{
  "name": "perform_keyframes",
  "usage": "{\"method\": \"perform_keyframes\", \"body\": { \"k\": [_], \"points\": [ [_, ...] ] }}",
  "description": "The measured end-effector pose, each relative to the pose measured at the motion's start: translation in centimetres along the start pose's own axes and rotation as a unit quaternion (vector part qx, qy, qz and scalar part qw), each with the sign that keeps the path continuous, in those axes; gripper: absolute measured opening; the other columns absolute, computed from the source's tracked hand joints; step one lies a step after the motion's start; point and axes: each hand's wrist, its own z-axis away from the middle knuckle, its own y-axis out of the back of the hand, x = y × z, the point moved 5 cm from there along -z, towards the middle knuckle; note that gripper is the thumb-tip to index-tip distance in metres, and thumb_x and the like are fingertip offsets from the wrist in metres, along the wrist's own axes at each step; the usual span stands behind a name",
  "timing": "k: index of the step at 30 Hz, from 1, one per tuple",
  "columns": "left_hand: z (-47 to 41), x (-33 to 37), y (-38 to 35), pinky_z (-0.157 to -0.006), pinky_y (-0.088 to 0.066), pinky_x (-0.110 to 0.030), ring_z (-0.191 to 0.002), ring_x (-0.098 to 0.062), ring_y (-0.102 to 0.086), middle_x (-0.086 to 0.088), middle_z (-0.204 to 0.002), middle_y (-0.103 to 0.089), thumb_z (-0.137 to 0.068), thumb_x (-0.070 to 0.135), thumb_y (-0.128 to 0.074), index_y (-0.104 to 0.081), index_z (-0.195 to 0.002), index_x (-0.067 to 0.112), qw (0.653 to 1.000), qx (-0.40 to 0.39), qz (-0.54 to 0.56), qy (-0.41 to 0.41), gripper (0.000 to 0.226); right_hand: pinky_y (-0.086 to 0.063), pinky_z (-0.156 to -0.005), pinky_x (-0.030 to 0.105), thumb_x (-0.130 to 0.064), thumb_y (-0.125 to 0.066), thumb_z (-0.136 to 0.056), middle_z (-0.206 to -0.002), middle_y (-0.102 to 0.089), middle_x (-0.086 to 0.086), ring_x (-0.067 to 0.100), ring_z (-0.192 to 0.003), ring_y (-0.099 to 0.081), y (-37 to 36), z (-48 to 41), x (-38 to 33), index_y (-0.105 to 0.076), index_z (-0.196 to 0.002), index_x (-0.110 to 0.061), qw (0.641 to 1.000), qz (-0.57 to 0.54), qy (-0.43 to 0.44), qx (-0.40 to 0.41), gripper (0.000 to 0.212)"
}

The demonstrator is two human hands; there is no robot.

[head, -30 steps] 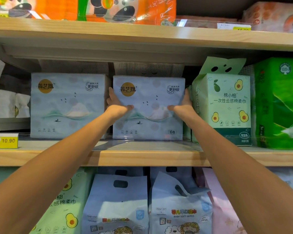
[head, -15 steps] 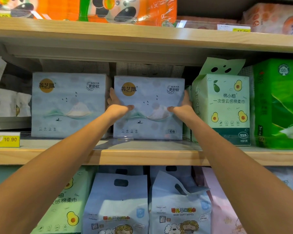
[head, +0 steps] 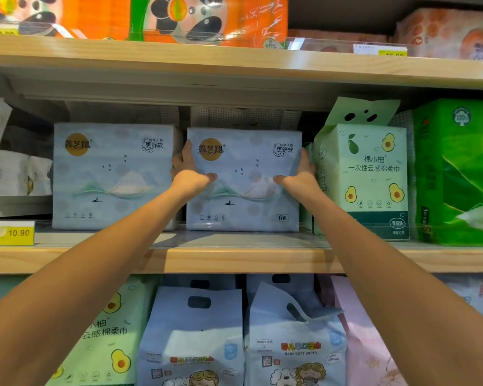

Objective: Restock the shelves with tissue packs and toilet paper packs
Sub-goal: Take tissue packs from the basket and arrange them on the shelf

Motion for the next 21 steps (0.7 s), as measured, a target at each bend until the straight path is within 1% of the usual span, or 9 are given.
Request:
{"method": "perform_keyframes", "body": {
  "k": [3, 5, 7, 9, 13, 16, 18, 19, 21],
  "points": [
    [0.6, 0.6, 0.2, -0.110, -0.029, -0.044, -0.142, -0.038, -0.014, -0.012, -0.157, 0.000, -0.087, 0.027, -0.066, -0.002, -0.152, 0.029, 1.000, -0.006, -0.029, -0.011, 0.091, -0.033, -0.111, 0.039, -0.023, -0.071, -0.076, -0.149, -0.023, 0.010, 0.030, -0.136, -0.032, 0.1, 0.5, -0.6, -0.012, -0.151, -0.025, 1.000, 0.015, 0.011, -0.011, 0.096],
    [1.2, 1.1, 0.4, -0.105, -0.033, -0.042, -0.141, -0.037, -0.017, -0.013, -0.157, 0.001, -0.087, 0.029, -0.065, -0.002, -0.152, 0.028, 0.999, -0.013, -0.048, -0.016, 0.091, -0.030, -0.111, 0.037, -0.019, -0.070, -0.080, -0.151, -0.019, 0.011, 0.029, -0.138, -0.026, 0.3, 1.1, -0.8, -0.010, -0.152, -0.023, 0.999, 0.028, 0.009, -0.020, 0.093],
    [1.9, 1.9, 0.6, -0.100, -0.037, -0.039, -0.137, -0.036, -0.027, -0.014, -0.156, -0.005, -0.086, 0.029, -0.066, -0.003, -0.152, 0.027, 0.998, -0.015, -0.058, -0.026, 0.091, -0.030, -0.111, 0.039, -0.017, -0.069, -0.080, -0.148, -0.022, 0.012, 0.031, -0.137, -0.026, 0.8, 1.6, -1.1, -0.015, -0.151, -0.022, 0.999, 0.038, 0.020, -0.017, 0.089],
    [2.8, 2.7, 0.8, -0.096, -0.039, -0.040, -0.132, -0.036, -0.035, -0.015, -0.155, -0.014, -0.085, 0.029, -0.066, -0.005, -0.152, 0.026, 0.997, -0.015, -0.064, -0.030, 0.090, -0.030, -0.111, 0.041, -0.018, -0.070, -0.078, -0.145, -0.025, 0.014, 0.033, -0.136, -0.027, 1.5, 2.3, -1.4, -0.021, -0.148, -0.021, 0.999, 0.045, 0.027, -0.012, 0.086],
    [5.2, 4.4, 0.8, -0.105, -0.032, -0.049, -0.138, -0.039, -0.022, -0.016, -0.153, -0.015, -0.086, 0.031, -0.064, -0.012, -0.150, 0.022, 0.996, -0.020, -0.089, -0.023, 0.083, -0.027, -0.113, 0.043, -0.021, -0.068, -0.082, -0.150, -0.024, 0.014, 0.032, -0.139, -0.024, 2.9, 4.1, -2.2, -0.022, -0.149, -0.018, 0.998, 0.063, 0.021, -0.023, 0.082],
    [7.3, 6.1, 0.4, -0.102, -0.034, -0.043, -0.136, -0.036, -0.027, -0.015, -0.149, -0.021, -0.087, 0.029, -0.063, -0.022, -0.147, 0.014, 0.994, -0.023, -0.095, -0.044, 0.074, -0.033, -0.111, 0.043, -0.022, -0.065, -0.083, -0.147, -0.035, 0.010, 0.029, -0.137, -0.032, 3.8, 5.9, -3.1, -0.031, -0.146, -0.015, 0.996, 0.064, 0.029, -0.053, 0.072],
    [8.9, 7.1, 0.1, -0.103, -0.034, -0.039, -0.138, -0.033, -0.028, -0.013, -0.152, -0.022, -0.089, 0.026, -0.062, -0.023, -0.148, 0.013, 0.994, -0.031, -0.082, -0.059, 0.072, -0.036, -0.106, 0.036, -0.022, -0.064, -0.085, -0.145, -0.040, 0.009, 0.025, -0.135, -0.038, 4.6, 7.2, -3.3, -0.036, -0.144, -0.013, 0.995, 0.055, 0.037, -0.071, 0.065],
    [9.7, 7.6, -0.1, -0.104, -0.033, -0.037, -0.138, -0.031, -0.029, -0.013, -0.152, -0.023, -0.090, 0.025, -0.061, -0.024, -0.148, 0.012, 0.994, -0.036, -0.076, -0.062, 0.071, -0.036, -0.100, 0.030, -0.021, -0.063, -0.088, -0.143, -0.042, 0.008, 0.024, -0.132, -0.041, 5.1, 7.9, -3.4, -0.037, -0.143, -0.012, 0.995, 0.052, 0.042, -0.077, 0.061],
    [11.9, 8.7, -0.6, -0.104, -0.034, -0.035, -0.137, -0.028, -0.033, -0.012, -0.152, -0.027, -0.091, 0.023, -0.060, -0.026, -0.148, 0.011, 0.994, -0.045, -0.069, -0.069, 0.067, -0.036, -0.091, 0.026, -0.019, -0.061, -0.090, -0.139, -0.048, 0.009, 0.022, -0.127, -0.047, 6.2, 9.5, -3.6, -0.041, -0.140, -0.011, 0.994, 0.053, 0.050, -0.081, 0.055]
  ]
}}
